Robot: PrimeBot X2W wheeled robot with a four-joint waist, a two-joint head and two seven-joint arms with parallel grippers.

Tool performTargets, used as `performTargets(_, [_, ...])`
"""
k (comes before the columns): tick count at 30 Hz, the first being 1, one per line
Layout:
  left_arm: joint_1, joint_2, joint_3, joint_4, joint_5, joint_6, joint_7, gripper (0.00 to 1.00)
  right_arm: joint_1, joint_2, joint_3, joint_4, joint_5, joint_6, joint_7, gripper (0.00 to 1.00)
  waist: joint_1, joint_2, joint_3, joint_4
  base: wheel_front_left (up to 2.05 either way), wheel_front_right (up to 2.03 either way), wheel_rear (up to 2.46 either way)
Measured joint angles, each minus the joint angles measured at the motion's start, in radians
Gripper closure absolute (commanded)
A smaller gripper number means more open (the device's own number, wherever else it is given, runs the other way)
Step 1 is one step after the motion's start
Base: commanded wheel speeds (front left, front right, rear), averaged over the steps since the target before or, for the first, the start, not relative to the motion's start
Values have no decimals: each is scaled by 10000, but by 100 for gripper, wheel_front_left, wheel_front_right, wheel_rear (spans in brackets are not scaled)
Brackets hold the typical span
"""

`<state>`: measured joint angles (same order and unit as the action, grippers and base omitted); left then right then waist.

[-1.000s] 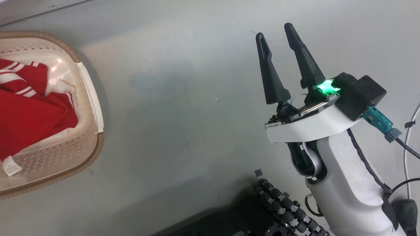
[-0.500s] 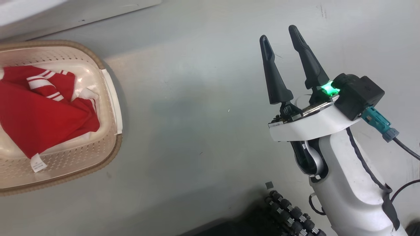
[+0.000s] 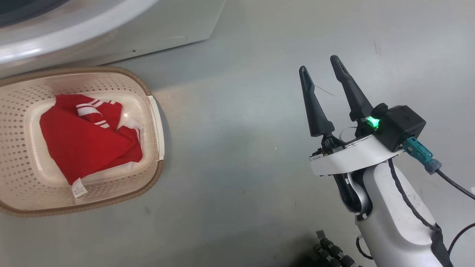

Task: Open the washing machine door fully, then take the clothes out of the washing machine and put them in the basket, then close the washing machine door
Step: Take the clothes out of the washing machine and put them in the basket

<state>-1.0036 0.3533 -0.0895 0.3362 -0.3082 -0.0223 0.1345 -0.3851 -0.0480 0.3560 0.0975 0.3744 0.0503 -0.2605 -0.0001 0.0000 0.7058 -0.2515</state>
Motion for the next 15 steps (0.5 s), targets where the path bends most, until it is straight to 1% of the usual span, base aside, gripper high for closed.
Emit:
performTargets(5, [824, -401, 2, -309, 0, 151, -894, 100, 371, -4, -69, 142, -146, 2, 0, 0, 0, 0, -537, 264, 0, 0, 0])
performTargets(6, [824, -401, 2, -309, 0, 151, -894, 100, 371, -4, -69, 142, -146, 2, 0, 0, 0, 0, -537, 264, 0, 0, 0])
performTargets(15, [2262, -945, 17, -918, 0, 541, -2349, 100, 933, -6, -157, 314, -353, 13, 0, 0, 0, 0, -1535, 706, 0, 0, 0])
